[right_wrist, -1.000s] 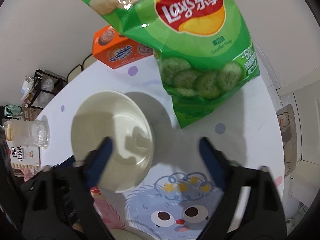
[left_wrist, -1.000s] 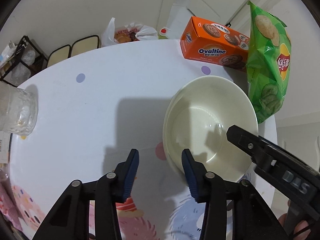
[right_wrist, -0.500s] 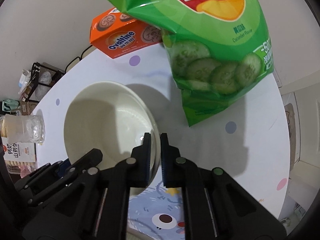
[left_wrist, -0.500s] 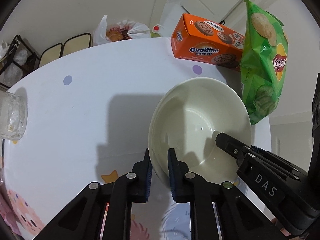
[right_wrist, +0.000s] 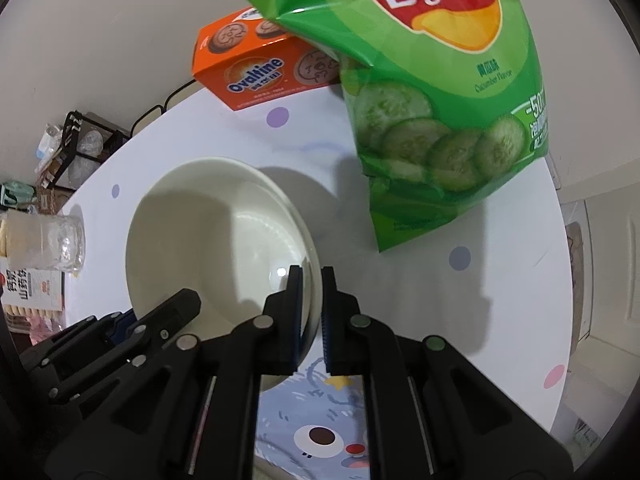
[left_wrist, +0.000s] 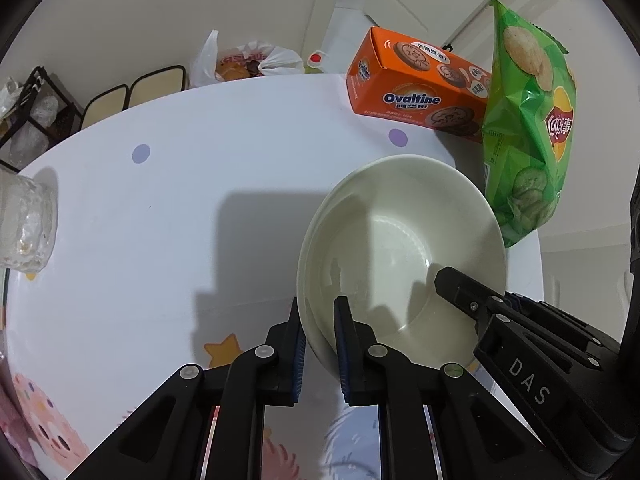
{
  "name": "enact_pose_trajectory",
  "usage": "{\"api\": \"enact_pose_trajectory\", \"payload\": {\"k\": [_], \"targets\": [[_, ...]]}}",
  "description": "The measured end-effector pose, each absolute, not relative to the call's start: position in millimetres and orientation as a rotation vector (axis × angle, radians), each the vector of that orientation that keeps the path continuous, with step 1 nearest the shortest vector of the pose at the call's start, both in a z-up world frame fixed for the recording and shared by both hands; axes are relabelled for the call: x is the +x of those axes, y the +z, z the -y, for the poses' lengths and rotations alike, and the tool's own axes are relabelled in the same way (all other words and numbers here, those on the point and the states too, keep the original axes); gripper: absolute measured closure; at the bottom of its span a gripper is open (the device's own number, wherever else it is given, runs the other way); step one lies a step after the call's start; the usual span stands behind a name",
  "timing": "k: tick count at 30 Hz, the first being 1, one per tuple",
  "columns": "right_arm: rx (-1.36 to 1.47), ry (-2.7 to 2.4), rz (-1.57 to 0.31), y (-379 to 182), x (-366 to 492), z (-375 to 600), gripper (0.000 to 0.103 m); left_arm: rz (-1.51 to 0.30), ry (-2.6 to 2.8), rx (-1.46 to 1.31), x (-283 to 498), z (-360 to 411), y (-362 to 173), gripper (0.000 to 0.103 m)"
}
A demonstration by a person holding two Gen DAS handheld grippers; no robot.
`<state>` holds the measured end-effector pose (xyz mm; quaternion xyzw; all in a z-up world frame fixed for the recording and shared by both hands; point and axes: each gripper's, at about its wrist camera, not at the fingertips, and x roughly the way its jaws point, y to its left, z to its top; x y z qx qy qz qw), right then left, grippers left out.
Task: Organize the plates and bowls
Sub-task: 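Carry the cream bowl with both grippers toward the stacked green bowls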
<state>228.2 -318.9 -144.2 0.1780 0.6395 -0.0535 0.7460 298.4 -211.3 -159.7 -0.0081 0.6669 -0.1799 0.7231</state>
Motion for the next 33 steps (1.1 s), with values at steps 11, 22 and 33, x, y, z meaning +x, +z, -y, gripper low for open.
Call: {"api": "enact_pose_trajectory", "payload": {"k": [11, 22, 33], "targets": [[0.366, -0.100, -1.376, -133.3, 223.3, 315.0, 0.093, -1.442, -0.390, -0.008, 286.2, 206.9, -146.8, 0.090], [0.336, -0.082, -1.349, -112.4, 207.9, 305.5, 0.093, -1.400, -0.378, -0.014, 257.9, 198.0, -120.3, 0.090], [0.301, -0.059, -1.314, -85.9, 180.0, 292.2, 0.093, -1.358, -0.366, -0.019, 229.1, 178.3, -90.0, 0.090]]}}
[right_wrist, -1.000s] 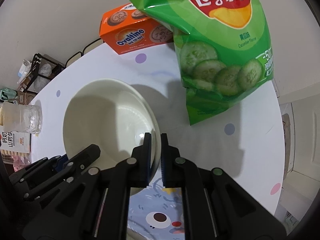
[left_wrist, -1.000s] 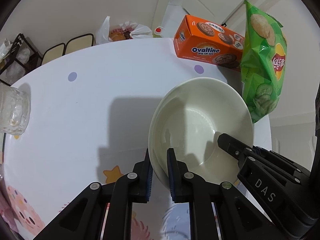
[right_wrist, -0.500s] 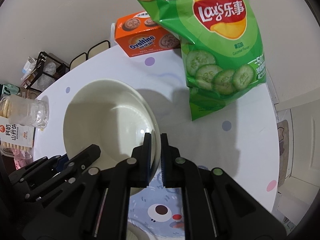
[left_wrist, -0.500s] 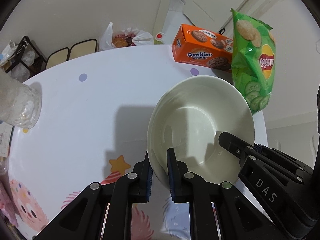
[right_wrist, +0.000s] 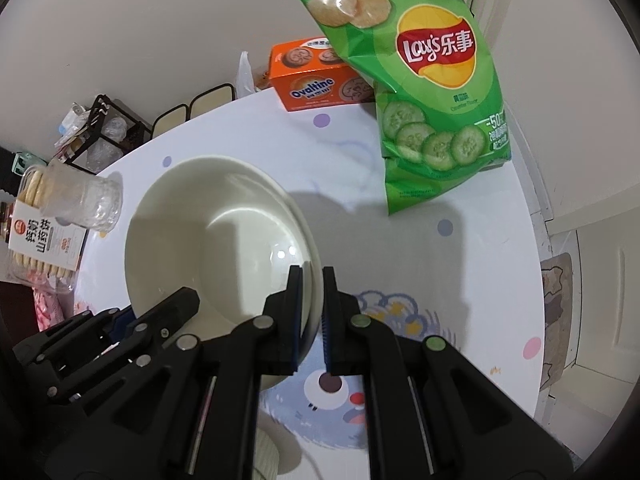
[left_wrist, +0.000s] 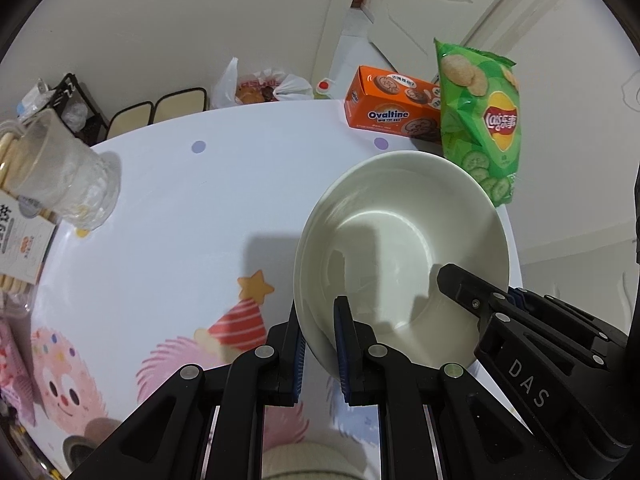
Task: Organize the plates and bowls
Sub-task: 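Carry the cream bowl with both grippers toward the stacked green bowls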
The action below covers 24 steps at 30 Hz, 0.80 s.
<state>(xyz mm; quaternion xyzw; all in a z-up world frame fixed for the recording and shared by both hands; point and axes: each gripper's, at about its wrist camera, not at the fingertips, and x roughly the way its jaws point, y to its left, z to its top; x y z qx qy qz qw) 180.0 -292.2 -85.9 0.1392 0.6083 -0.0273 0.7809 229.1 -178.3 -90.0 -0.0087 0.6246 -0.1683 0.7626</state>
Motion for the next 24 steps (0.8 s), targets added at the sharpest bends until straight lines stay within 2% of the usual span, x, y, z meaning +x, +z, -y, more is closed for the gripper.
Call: {"api": "enact_pose_trajectory", "payload": {"k": [24], "targets": [[0.228, 0.036, -1.244, -38.6, 116.0, 254.9, 0.092, -1.282, -0.298, -0.068, 152.1, 137.7, -40.8, 0.090]]}}
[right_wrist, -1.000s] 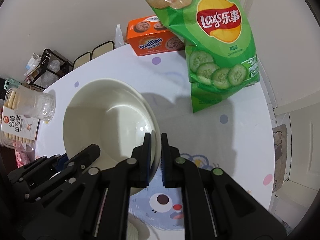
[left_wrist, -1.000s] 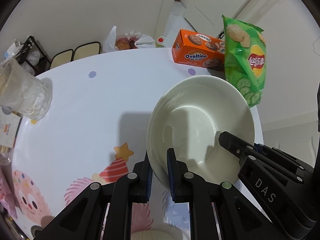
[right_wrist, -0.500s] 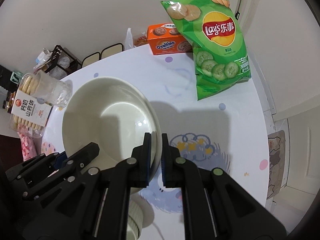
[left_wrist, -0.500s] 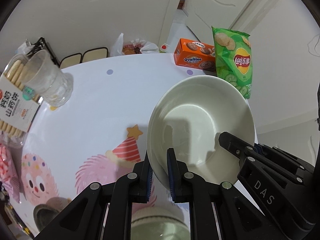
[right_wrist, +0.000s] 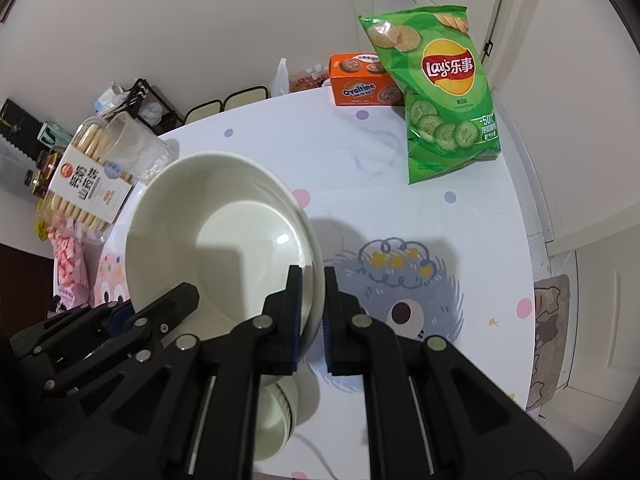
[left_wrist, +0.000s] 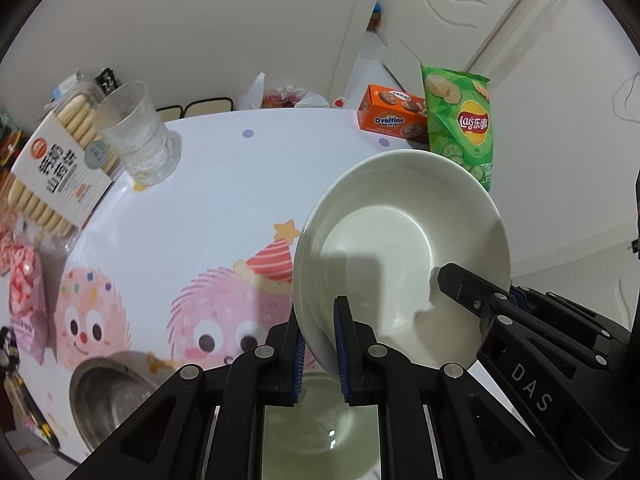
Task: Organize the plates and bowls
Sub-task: 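Carry the cream bowl with both grippers toward the stacked green bowls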
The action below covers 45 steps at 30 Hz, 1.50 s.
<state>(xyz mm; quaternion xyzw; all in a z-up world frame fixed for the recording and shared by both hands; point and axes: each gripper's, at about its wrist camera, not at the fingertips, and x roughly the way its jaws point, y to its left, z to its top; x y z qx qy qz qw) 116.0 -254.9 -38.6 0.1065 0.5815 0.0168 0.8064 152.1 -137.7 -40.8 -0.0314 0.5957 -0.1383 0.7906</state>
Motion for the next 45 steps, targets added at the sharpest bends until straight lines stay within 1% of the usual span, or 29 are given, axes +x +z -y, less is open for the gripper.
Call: {"api": "enact_pose_trajectory", "payload": {"k": [10, 20, 27, 39, 45], "targets": [[0.164, 0.098, -1.215, -24.0, 78.7, 237.9, 0.092, -1.238, -0.244, -0.057, 108.3, 125.8, -22.5, 0.090], [0.140, 0.171, -1.232, -24.9, 48.1, 216.0, 0.092, -1.252, -0.198, -0.080, 71.7, 106.2, -22.7, 0.090], [0.106, 0.195, -1.257, -31.6, 33.7, 201.4, 0.091, -1.295, -0.186, -0.097, 55.8, 96.4, -37.9, 0.090], [0.070, 0.188, -1.356, -66.6, 18.5, 197.1, 0.091, -1.374, -0.188, -0.071, 41.6, 99.5, -74.4, 0.090], [0.063, 0.181, -1.390, -78.0, 17.0, 195.9, 0.091, -1.398, -0.193, -0.062, 42.6, 100.9, -83.8, 0.090]]}}
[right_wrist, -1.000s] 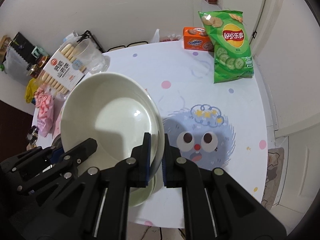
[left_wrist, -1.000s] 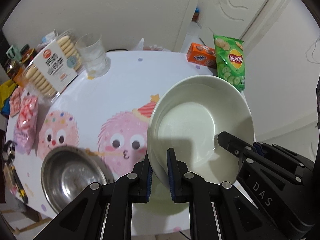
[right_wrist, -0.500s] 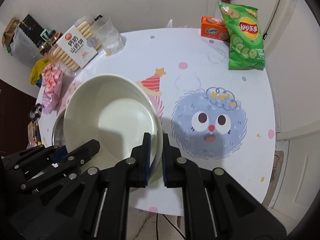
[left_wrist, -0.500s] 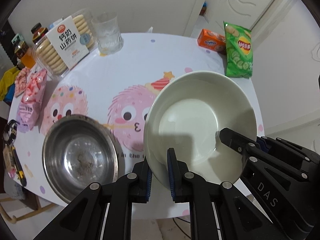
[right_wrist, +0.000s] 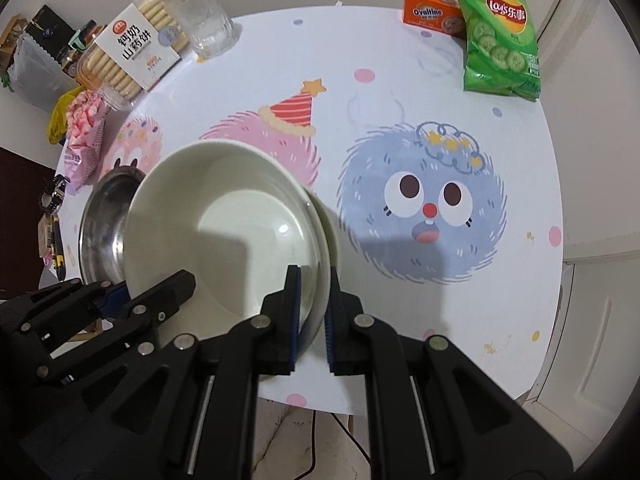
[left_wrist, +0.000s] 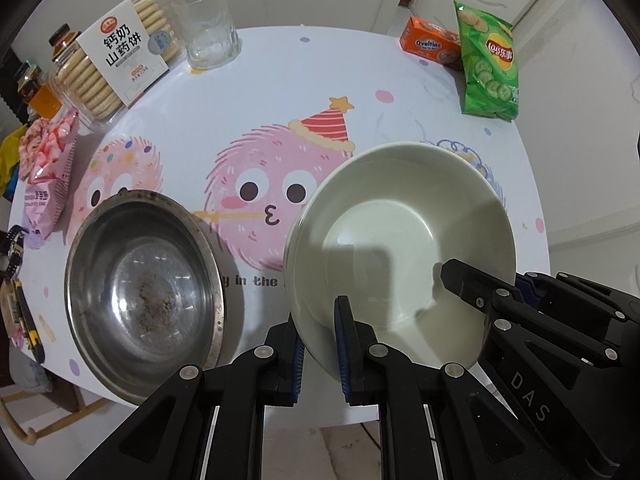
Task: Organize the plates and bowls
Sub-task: 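Carry the cream bowl with both grippers toward the stacked green bowls, then lower the cream bowl into the green bowls and open both grippers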
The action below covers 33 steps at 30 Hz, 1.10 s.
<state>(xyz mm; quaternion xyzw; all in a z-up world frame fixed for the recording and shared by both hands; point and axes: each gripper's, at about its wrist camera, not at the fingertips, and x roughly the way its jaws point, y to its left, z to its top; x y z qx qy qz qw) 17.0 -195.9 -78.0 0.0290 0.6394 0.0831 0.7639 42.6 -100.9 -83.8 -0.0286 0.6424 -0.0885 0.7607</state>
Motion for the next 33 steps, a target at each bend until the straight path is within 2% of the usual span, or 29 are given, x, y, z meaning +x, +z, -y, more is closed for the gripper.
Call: {"api": "enact_pose_trajectory", "payload": {"k": [23, 27, 33], "targets": [[0.033, 0.198, -1.458, -89.8, 18.8, 185.8, 0.086, -1.438, -0.189, -0.053, 48.0, 94.3, -96.1, 0.088], [0.040, 0.207, -1.466, -88.9, 19.5, 185.2, 0.077, -1.450, -0.189, -0.070, 50.2, 92.9, -99.5, 0.085], [0.043, 0.211, -1.462, -86.4, 18.3, 185.9, 0.075, -1.455, -0.193, -0.070, 49.9, 94.9, -101.7, 0.083]]}}
